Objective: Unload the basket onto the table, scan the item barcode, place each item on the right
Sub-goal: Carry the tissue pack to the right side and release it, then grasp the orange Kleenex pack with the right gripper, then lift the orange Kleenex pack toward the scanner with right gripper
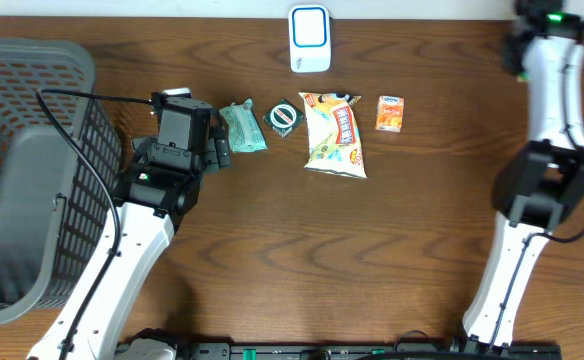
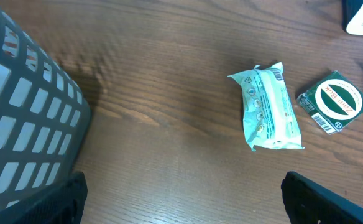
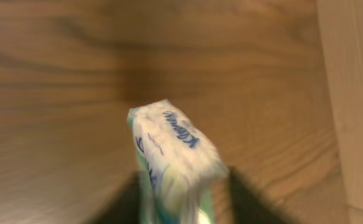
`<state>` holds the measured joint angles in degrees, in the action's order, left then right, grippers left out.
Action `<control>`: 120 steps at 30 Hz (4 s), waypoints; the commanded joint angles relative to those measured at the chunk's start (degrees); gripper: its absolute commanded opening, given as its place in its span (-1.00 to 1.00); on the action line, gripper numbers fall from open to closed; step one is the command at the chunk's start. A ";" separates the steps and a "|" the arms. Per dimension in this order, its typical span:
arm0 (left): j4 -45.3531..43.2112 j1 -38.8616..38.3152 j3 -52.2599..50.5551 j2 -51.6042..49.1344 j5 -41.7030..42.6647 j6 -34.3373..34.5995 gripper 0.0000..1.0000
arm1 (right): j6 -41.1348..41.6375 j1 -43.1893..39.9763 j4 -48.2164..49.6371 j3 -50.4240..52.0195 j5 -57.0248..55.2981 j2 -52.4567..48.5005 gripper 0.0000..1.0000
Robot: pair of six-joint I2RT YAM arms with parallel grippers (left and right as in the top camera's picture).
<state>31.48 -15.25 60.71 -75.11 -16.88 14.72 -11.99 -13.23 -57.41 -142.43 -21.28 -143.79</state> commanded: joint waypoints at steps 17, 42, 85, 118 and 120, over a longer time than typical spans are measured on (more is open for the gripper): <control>0.02 0.17 0.20 0.39 -0.98 -0.74 0.96 | 3.43 -6.73 -5.03 6.40 66.42 2.12 0.99; 0.02 0.17 0.20 0.39 -0.98 -0.74 0.96 | 8.20 5.99 -5.51 22.60 60.65 2.10 0.84; 0.02 0.17 0.20 0.37 -0.98 -0.74 0.96 | 7.10 8.68 12.46 36.57 110.79 7.56 -0.98; 0.02 0.17 0.20 0.37 -0.98 -0.74 0.95 | 5.75 21.44 26.29 36.57 110.81 27.93 -0.98; 0.02 0.17 0.20 0.37 -0.98 -0.74 0.95 | 5.77 21.68 25.35 36.57 110.81 27.98 -0.98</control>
<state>31.51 -15.25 60.73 -75.11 -16.88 14.72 -5.28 8.38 -31.16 -105.80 88.60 -115.15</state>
